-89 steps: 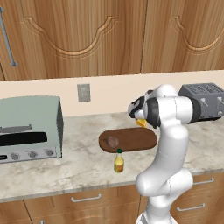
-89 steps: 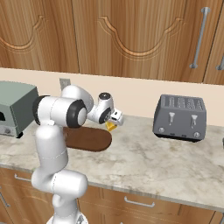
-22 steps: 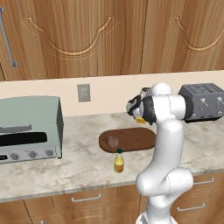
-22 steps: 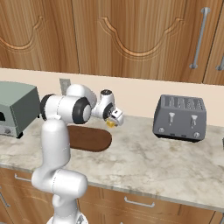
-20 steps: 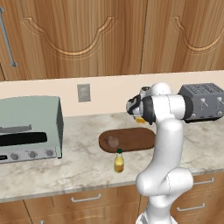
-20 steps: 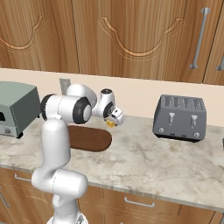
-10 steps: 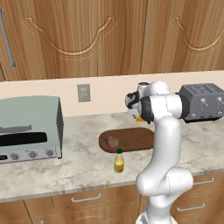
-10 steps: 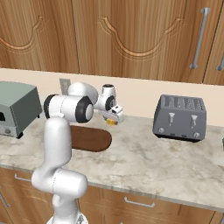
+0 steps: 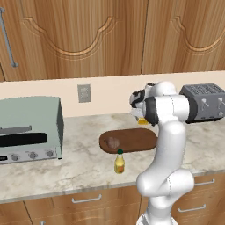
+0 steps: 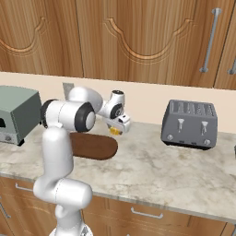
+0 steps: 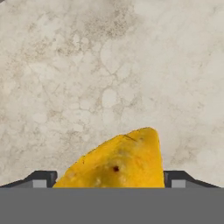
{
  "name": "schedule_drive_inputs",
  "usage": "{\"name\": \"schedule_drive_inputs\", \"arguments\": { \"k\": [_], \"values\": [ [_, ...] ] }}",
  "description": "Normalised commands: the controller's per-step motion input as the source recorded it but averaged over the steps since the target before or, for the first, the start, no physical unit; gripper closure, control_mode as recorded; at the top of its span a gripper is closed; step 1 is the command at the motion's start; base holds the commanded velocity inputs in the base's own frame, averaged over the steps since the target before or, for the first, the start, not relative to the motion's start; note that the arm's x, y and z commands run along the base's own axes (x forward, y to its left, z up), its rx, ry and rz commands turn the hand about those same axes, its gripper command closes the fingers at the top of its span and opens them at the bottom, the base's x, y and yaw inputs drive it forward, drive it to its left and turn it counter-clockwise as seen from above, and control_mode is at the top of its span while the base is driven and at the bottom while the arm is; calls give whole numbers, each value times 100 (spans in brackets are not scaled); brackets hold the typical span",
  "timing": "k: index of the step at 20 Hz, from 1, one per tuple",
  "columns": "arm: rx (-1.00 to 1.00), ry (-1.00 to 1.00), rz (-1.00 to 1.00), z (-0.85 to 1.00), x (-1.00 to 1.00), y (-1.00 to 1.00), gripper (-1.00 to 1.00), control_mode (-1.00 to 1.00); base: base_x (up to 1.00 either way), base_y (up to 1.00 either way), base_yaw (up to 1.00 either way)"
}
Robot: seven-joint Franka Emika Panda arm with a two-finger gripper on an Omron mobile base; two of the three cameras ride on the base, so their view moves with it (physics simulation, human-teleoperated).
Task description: Retrieve the reheated potato from the microwave, then place the potato, cheese, and condiment on the cutting board.
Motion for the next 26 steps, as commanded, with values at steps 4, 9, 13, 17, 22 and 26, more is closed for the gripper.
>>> {"name": "schedule_drive_inputs", "arguments": {
  "k": [4, 9, 13, 17, 22, 26],
  "values": [
    [5, -17, -1, 9, -32, 6, 100, -100, 0, 0, 0],
    [6, -11, 0, 20, -41, 9, 100, -100, 0, 0, 0],
    [5, -1, 0, 15, -36, 21, 100, -100, 0, 0, 0],
    [2, 0, 0, 6, -40, 22, 100, -100, 0, 0, 0],
    [0, 7, 0, 5, -21, 36, 100, -100, 0, 0, 0],
    [0, 12, 0, 2, -20, 35, 100, -100, 0, 0, 0]
  ]
}}
